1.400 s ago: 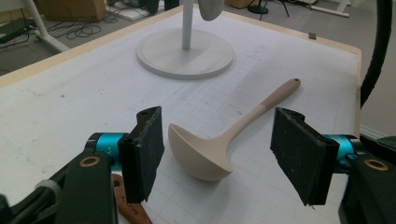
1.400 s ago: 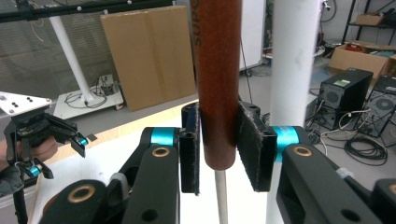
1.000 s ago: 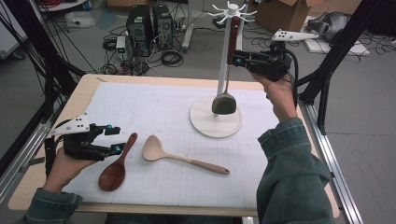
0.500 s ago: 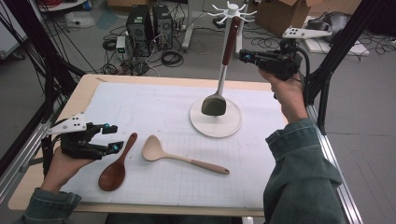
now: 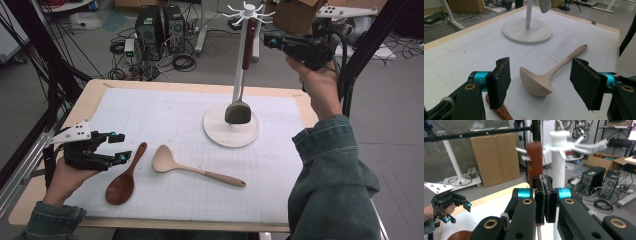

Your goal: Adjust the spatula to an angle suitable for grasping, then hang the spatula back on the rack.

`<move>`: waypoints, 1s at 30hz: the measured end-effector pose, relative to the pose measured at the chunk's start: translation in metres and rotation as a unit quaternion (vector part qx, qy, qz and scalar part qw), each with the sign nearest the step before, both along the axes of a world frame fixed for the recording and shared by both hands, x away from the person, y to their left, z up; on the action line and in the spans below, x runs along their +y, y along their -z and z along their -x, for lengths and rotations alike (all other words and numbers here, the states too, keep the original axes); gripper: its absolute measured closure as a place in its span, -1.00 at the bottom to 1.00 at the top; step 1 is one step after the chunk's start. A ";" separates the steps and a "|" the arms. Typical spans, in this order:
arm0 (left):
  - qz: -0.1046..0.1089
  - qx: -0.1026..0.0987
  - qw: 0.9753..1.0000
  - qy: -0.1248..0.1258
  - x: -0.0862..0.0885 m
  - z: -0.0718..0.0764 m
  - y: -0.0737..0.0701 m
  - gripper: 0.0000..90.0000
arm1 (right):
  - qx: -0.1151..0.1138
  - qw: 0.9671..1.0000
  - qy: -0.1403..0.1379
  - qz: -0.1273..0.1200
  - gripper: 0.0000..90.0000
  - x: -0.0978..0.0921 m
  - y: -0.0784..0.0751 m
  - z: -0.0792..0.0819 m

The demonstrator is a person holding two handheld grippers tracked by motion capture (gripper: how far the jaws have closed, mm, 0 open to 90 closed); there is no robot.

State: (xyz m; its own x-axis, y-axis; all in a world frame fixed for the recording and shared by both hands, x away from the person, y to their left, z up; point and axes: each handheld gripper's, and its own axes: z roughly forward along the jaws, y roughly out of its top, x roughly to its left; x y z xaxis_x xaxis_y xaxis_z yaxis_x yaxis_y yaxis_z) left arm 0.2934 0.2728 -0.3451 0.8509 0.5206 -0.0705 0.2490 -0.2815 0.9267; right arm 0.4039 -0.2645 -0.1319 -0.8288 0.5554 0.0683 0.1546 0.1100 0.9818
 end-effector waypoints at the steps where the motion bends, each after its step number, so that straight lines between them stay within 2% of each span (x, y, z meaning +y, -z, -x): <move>1: 0.000 -0.002 1.000 0.000 0.000 0.000 0.000 -0.26 | -0.003 1.000 0.000 0.000 0.99 0.002 -0.003 0.000; 5: 0.001 -0.002 1.000 0.001 0.000 0.000 -0.001 -0.26 | -0.007 1.000 -0.003 0.005 0.99 0.009 -0.012 0.000; 11: 0.001 -0.002 1.000 0.003 -0.001 0.000 0.000 -0.26 | -0.009 1.000 0.001 0.012 0.99 0.013 -0.016 -0.001; 30: 0.005 -0.003 1.000 0.000 0.001 0.001 -0.002 -0.26 | -0.010 1.000 0.000 0.021 0.99 0.022 -0.017 -0.007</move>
State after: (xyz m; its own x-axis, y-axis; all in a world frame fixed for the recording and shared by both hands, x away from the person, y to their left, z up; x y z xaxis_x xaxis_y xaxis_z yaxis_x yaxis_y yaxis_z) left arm 0.2927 0.2737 -0.3432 0.8514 0.5198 -0.0711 0.2442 -0.2727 0.9306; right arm 0.4110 -0.2425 -0.1148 -0.8297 0.5575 0.0278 0.1350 0.1521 0.9791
